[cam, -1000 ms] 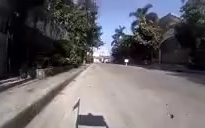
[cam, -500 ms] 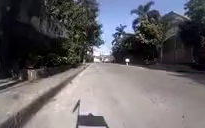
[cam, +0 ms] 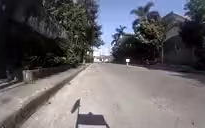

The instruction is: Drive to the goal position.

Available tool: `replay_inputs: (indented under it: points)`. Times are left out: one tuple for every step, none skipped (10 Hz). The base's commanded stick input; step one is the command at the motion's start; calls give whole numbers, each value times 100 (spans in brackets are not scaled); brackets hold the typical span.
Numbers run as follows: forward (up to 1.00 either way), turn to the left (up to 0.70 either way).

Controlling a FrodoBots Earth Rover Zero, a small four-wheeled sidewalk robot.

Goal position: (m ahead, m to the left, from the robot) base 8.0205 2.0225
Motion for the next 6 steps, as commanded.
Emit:
replay_inputs:
  points:
    - [70,-3]
    - [70,-3]
    - [70,-3]
    - [70,-3]
    - [70,-3]
    - [70,-3]
